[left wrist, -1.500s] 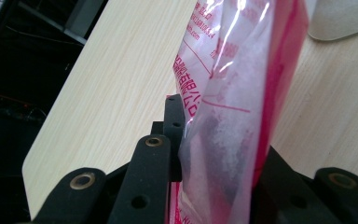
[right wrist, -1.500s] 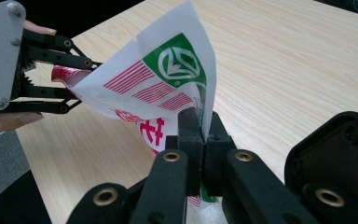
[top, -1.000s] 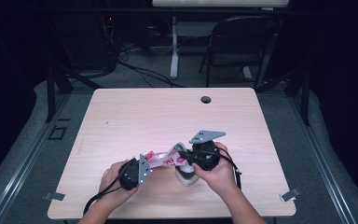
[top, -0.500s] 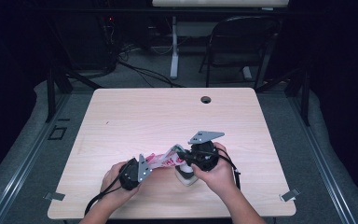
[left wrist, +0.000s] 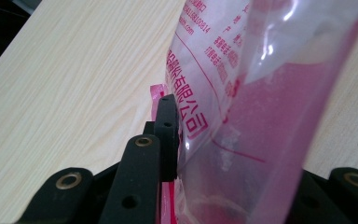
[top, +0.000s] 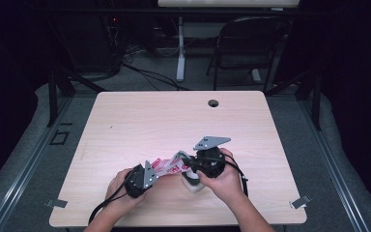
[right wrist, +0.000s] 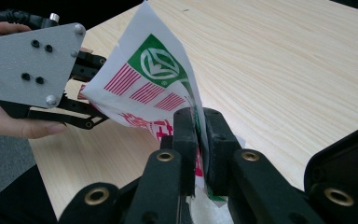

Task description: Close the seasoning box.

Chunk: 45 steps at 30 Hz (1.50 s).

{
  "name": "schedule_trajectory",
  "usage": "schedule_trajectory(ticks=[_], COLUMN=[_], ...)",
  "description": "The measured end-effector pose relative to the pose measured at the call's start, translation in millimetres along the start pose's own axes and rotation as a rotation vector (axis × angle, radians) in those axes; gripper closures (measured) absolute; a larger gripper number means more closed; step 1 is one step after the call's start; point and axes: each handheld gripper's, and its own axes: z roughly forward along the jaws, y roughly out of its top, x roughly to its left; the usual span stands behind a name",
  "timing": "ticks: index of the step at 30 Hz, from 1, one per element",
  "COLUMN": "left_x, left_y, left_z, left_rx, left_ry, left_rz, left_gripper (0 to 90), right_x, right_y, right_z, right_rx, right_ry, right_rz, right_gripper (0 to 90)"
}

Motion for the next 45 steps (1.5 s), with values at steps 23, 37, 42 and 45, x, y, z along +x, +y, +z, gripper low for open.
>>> schedule_trajectory(ticks=[23,37,42,45], left_x=[6.2,20.0,22.5,23.2], left_y=[-9.4,-20.3,-22.3,-22.5], left_z=[11.3,14.5,14.2,13.4], left_rx=[0.001,-0.047,-0.058,-0.064], left_ry=[-0.087,-0.122,-0.123,-0.113], left_rz=[-0.1,-0.24,-0.257,-0.261], left_gripper=[77.9,85.5,85.7,87.0], right_x=[1.7,-1.0,-2.9,-4.4], right_y=[-0.4,4.0,5.7,6.3], right_z=[2.4,-8.6,-14.4,-17.5], right_rx=[0.003,-0.059,-0.082,-0.096], right_ry=[0.009,0.038,0.03,0.025], right_rz=[-0.008,0.012,0.019,0.021], right_gripper=[78.8,64.0,62.0,61.7])
